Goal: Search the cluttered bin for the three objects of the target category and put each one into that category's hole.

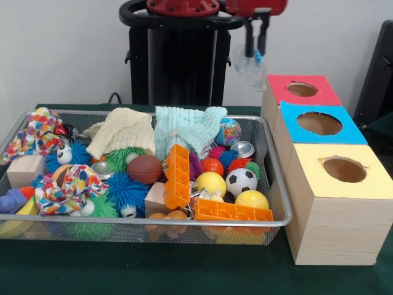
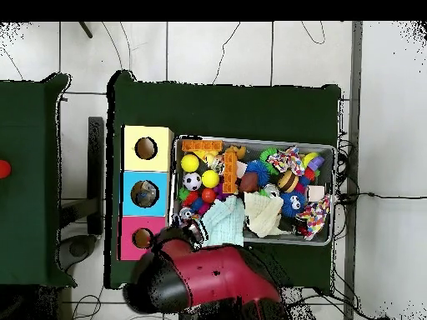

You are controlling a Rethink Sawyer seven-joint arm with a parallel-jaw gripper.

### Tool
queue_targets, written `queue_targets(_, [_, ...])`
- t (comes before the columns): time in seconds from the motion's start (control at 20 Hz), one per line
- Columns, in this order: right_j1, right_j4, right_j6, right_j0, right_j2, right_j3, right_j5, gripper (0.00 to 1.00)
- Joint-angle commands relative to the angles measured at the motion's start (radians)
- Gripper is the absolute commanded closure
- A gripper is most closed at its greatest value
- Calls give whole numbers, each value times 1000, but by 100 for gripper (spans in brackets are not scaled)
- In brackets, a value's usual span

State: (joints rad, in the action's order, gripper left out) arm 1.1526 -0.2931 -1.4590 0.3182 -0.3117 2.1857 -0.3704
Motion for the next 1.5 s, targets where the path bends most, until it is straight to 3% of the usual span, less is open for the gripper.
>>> queue_targets(0.05, [15, 72, -267, -114, 55, -40, -181, 100])
queue_targets(0.55, [-72, 41, -256, -169, 169, -92, -104, 100])
queue_targets(0.95, [-160, 32, -334, -321, 293, -194, -102, 100])
queue_targets(1.2, [-228, 66, -381, -406, 351, -242, -84, 100])
queue_targets(1.5, [-239, 99, -417, -474, 392, -272, -110, 100])
